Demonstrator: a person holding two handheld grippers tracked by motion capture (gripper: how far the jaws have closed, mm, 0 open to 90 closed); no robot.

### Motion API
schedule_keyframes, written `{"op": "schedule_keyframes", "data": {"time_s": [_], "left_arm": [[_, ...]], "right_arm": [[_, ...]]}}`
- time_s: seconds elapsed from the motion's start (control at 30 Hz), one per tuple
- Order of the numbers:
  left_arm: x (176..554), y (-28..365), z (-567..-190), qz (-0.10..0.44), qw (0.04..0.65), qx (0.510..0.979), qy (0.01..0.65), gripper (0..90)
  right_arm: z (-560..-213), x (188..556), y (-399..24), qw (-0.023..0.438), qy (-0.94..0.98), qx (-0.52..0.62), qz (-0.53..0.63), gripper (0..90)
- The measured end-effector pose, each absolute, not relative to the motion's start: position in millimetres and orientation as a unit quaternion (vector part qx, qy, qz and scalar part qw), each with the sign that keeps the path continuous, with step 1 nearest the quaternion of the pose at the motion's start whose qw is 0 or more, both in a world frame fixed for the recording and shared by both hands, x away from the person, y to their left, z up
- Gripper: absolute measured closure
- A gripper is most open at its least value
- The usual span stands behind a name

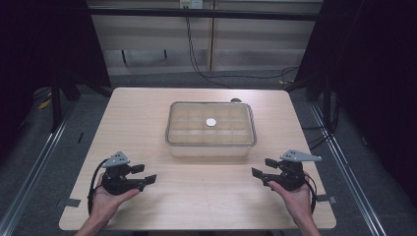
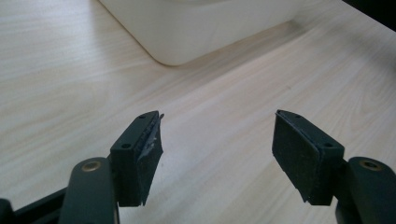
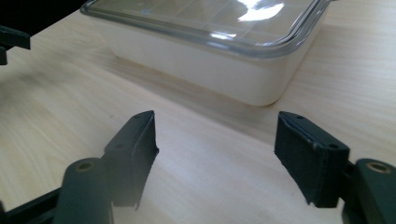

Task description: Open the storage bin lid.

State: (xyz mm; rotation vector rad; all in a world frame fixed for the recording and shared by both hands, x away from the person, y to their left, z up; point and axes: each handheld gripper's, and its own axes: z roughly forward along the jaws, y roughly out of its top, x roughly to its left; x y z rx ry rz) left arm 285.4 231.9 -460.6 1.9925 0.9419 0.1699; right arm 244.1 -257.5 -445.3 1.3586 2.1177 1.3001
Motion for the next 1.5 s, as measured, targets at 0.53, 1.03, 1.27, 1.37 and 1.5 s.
{"op": "schedule_keyframes", "data": {"time_s": [0.53,1.03,1.27,1.37,1.5], "left_arm": [[321.7,220.6,-440.5,0.085,0.445,0.809,0.375,30.8],[351.6,216.6,-430.0,0.115,0.455,0.797,0.38,30.4],[366.0,208.7,-424.4,0.091,0.47,0.793,0.377,30.9],[370.6,203.9,-421.3,0.082,0.475,0.791,0.377,31.3],[381.0,197.0,-422.1,0.083,0.459,0.801,0.376,30.1]], "right_arm": [[-430.3,285.8,-262.2,0.16,0.734,0.474,0.459,25.5],[-420.7,320.4,-268.7,0.163,0.743,0.475,0.442,28.7],[-427.3,338.4,-271.0,0.151,0.736,0.48,0.452,31.0],[-427.8,348.7,-268.8,0.141,0.736,0.489,0.446,26.2],[-426.4,355.6,-267.2,0.138,0.738,0.489,0.444,23.8]]}}
